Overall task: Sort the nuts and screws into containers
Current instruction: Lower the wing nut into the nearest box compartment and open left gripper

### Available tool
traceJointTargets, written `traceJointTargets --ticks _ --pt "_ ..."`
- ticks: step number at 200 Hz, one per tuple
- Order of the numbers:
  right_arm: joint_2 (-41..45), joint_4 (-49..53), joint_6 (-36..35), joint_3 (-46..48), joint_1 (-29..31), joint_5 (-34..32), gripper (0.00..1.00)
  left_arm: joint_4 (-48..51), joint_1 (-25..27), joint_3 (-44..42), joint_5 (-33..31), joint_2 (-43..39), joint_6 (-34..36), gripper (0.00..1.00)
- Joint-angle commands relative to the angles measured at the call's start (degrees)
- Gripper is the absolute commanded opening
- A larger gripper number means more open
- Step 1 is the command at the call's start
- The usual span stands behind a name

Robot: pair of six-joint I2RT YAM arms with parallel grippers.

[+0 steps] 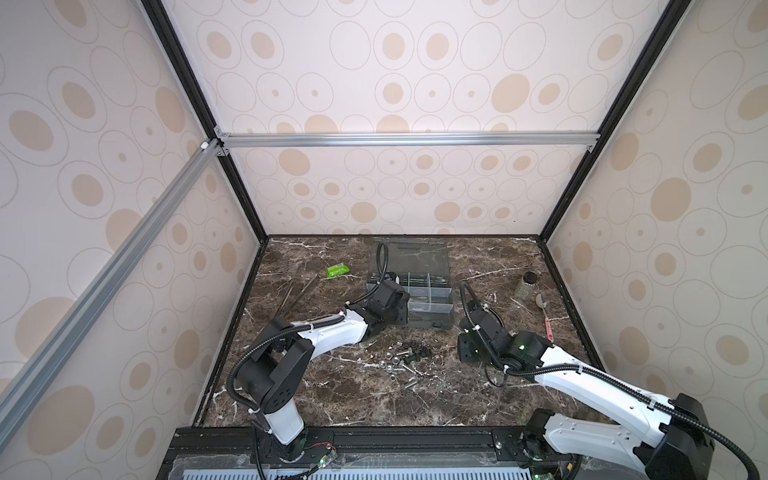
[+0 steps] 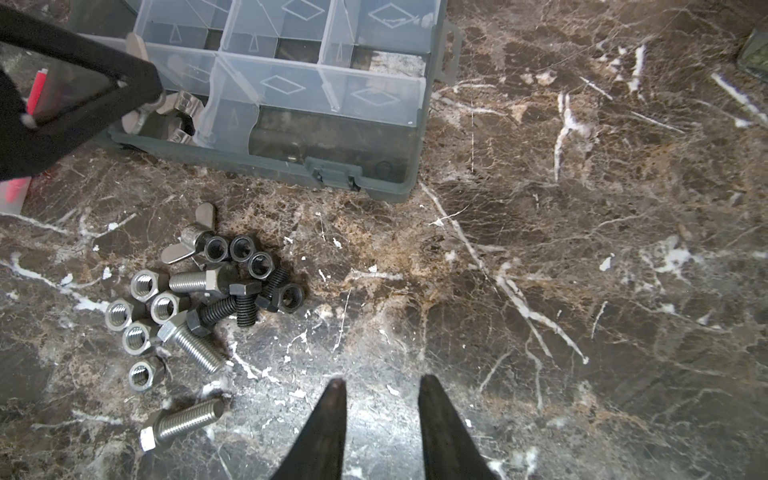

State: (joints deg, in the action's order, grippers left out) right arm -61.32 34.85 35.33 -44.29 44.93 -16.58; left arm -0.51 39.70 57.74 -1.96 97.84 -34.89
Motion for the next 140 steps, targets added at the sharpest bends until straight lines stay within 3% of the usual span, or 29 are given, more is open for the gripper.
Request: traceJointTargets --ticks 1,140 --pt "1.5 2.0 1.6 1.3 -0.2 -1.3 0.33 -0.4 -1.2 3.1 1.3 1.1 1.6 0.14" --pt "1.3 1.8 1.4 1.4 -0.2 -1.4 0.33 -1.7 -1.7 2.1 3.7 1.5 0.4 0.31"
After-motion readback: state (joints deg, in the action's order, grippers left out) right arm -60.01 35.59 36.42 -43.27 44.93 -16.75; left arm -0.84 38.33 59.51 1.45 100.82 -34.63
